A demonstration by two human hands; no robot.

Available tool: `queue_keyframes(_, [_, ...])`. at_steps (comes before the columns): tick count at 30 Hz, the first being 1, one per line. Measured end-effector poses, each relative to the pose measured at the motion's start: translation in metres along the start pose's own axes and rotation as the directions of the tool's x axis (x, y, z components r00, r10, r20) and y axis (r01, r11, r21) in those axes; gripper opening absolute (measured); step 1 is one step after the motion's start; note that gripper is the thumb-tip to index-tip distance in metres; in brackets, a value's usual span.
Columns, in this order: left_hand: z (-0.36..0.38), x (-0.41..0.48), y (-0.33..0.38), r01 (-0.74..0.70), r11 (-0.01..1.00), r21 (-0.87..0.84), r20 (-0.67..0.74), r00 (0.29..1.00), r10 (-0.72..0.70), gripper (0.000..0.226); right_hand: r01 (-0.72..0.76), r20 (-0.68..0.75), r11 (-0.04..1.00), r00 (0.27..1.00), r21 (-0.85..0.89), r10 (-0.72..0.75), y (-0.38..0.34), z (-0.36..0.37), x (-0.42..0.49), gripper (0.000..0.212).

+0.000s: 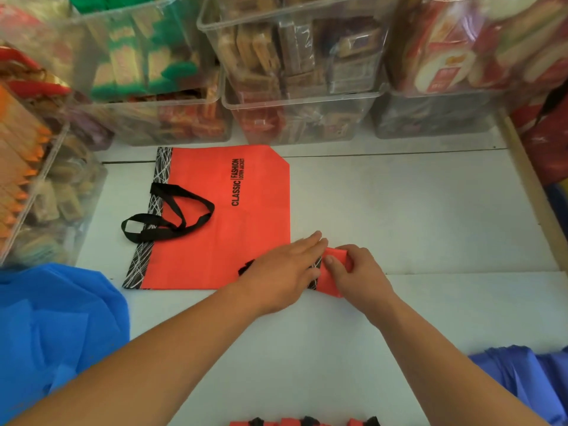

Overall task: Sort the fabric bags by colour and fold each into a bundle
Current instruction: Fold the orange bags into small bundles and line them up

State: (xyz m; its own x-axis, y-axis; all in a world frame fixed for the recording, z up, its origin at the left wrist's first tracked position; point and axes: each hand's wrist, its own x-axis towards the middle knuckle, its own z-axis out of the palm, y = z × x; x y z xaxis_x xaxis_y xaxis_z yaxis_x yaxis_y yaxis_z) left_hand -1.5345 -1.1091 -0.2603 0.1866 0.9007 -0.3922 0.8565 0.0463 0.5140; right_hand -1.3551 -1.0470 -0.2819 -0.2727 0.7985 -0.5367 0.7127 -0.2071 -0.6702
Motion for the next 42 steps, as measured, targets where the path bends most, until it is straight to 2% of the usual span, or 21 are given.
queue_keyframes(3, [0.025, -0.003, -0.01, 0.02, 0.98, -0.2, -0.198, 0.978, -0.06, 0.064, -0.064, -0.046, 0.992, 0.997, 0.112, 0.07, -0.006, -0.003, -0.002, 0.04])
queue_keyframes(6, [0.033, -0.005, -0.01, 0.018, 0.957, -0.291, -0.296, 0.949, -0.107, 0.063, -0.091, -0.075, 0.977, 0.991, 0.192, 0.108, -0.014, -0.004, -0.009, 0.031])
queue_keyframes(9, [0.031, -0.018, -0.003, 0.022, 0.886, -0.463, -0.32, 0.928, -0.19, 0.052, -0.036, -0.076, 0.952, 0.995, 0.304, 0.062, -0.022, 0.0, -0.027, 0.028])
queue_keyframes(13, [0.027, -0.042, 0.011, 0.016, 0.791, -0.612, -0.324, 0.907, -0.269, 0.032, -0.038, 0.017, 0.875, 0.999, 0.483, 0.034, -0.035, -0.004, -0.051, 0.029])
queue_keyframes(16, [0.013, -0.057, 0.025, 0.0, 0.719, -0.695, -0.307, 0.904, -0.297, 0.034, -0.005, 0.018, 0.847, 1.0, 0.531, -0.005, -0.049, -0.017, -0.068, 0.024])
queue_keyframes(19, [-0.011, -0.079, 0.044, 0.027, 0.702, -0.711, -0.232, 0.934, -0.271, 0.059, 0.084, 0.024, 0.849, 0.993, 0.522, -0.113, -0.068, -0.037, -0.095, 0.023])
queue_keyframes(21, [-0.027, -0.099, 0.059, 0.044, 0.69, -0.722, -0.198, 0.943, -0.267, 0.065, 0.155, 0.04, 0.854, 0.979, 0.496, -0.201, -0.082, -0.049, -0.117, 0.026])
queue_keyframes(25, [-0.063, -0.15, 0.089, 0.003, 0.662, -0.75, -0.235, 0.934, -0.269, 0.045, 0.264, 0.103, 0.866, 0.936, 0.424, -0.336, -0.116, -0.062, -0.175, 0.031])
queue_keyframes(27, [-0.076, -0.178, 0.106, -0.032, 0.727, -0.685, -0.323, 0.909, -0.265, 0.036, 0.281, 0.124, 0.904, 0.934, 0.323, -0.335, -0.135, -0.059, -0.202, 0.03])
queue_keyframes(29, [-0.084, -0.205, 0.123, -0.065, 0.784, -0.617, -0.405, 0.88, -0.247, 0.033, 0.323, 0.075, 0.913, 0.934, 0.249, -0.351, -0.15, -0.055, -0.223, 0.038])
queue_keyframes(31, [-0.091, -0.229, 0.137, -0.1, 0.777, -0.621, -0.429, 0.873, -0.231, 0.034, 0.408, 0.024, 0.885, 0.906, 0.224, -0.424, -0.166, -0.056, -0.24, 0.03])
queue_keyframes(35, [-0.106, -0.261, 0.145, -0.116, 0.744, -0.658, -0.412, 0.883, -0.226, 0.036, 0.611, -0.014, 0.792, 0.792, -0.011, -0.611, -0.197, -0.054, -0.27, 0.019])
queue_keyframes(37, [-0.118, -0.276, 0.144, -0.122, 0.74, -0.661, -0.418, 0.88, -0.227, 0.039, 0.628, -0.048, 0.774, 0.778, 0.085, -0.626, -0.209, -0.051, -0.282, 0.017])
queue_keyframes(38, [-0.125, -0.284, 0.143, -0.132, 0.739, -0.661, -0.42, 0.881, -0.218, 0.041, 0.604, -0.054, 0.781, 0.795, 0.157, -0.604, -0.213, -0.052, -0.286, 0.015])
queue_keyframes(40, [-0.137, -0.301, 0.142, -0.144, 0.744, -0.653, -0.437, 0.874, -0.215, 0.043, 0.505, 0.031, 0.814, 0.845, 0.287, -0.535, -0.219, -0.056, -0.29, 0.031])
queue_keyframes(41, [-0.141, -0.308, 0.141, -0.145, 0.743, -0.653, -0.461, 0.855, -0.239, 0.042, 0.457, 0.096, 0.832, 0.857, 0.315, -0.507, -0.221, -0.058, -0.291, 0.042])
queue_keyframes(42, [-0.143, -0.313, 0.138, -0.15, 0.737, -0.659, -0.49, 0.829, -0.27, 0.041, 0.431, 0.151, 0.843, 0.856, 0.321, -0.495, -0.222, -0.06, -0.292, 0.044])
